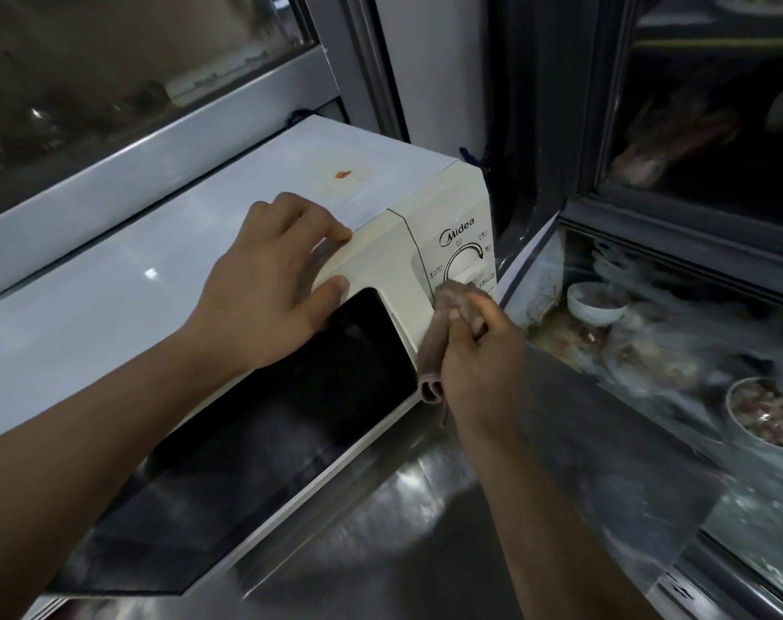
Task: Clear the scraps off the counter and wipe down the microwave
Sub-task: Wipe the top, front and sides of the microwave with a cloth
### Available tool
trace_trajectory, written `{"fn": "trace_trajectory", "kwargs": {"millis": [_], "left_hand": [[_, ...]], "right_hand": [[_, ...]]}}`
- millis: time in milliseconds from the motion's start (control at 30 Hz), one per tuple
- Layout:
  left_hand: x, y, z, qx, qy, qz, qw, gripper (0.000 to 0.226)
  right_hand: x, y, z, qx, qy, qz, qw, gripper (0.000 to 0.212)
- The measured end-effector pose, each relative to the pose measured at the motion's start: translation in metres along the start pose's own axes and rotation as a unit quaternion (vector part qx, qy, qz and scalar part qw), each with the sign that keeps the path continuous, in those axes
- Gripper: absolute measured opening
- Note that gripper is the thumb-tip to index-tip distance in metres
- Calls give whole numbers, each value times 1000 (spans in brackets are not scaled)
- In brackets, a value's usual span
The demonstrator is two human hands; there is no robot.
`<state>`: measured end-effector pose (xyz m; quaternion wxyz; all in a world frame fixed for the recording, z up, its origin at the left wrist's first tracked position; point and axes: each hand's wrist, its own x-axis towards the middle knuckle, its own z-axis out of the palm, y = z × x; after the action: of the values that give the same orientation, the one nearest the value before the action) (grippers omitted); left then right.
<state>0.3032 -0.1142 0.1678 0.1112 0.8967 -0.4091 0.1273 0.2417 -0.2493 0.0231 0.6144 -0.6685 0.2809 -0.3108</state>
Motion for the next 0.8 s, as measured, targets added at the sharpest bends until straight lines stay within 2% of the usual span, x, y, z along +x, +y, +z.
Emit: {"fn": "trace_trajectory", "kwargs": {"millis": [100,200,233,333,433,633,733,800], "left_hand": [[0,0,-1,-1,-2,-2,1000,46],[0,1,0,0,-3,-4,1000,46],[0,0,0,-1,-2,-5,1000,45],[1,-1,2,0,1,-3,1000,43],[0,-3,3,0,7,-2,1000,43],[2,-8,4,7,9,5,1000,42],[2,-9,5,11,8,8,1000,43],[2,-9,6,8,7,6,1000,43]], "right_hand": [[4,0,-1,35,-4,-5,999,19],[-1,19,-2,-20,13,-45,999,7],[-3,29,-1,-28,22,-46,998,10],[-6,60,3,-19,12,14,1000,8],[7,83,7,-38,16,80,996,15],[55,87,1,-9,68,116,991,18],[47,83,7,28,72,120,990,14],[23,83,19,23,60,111,992,20]]}}
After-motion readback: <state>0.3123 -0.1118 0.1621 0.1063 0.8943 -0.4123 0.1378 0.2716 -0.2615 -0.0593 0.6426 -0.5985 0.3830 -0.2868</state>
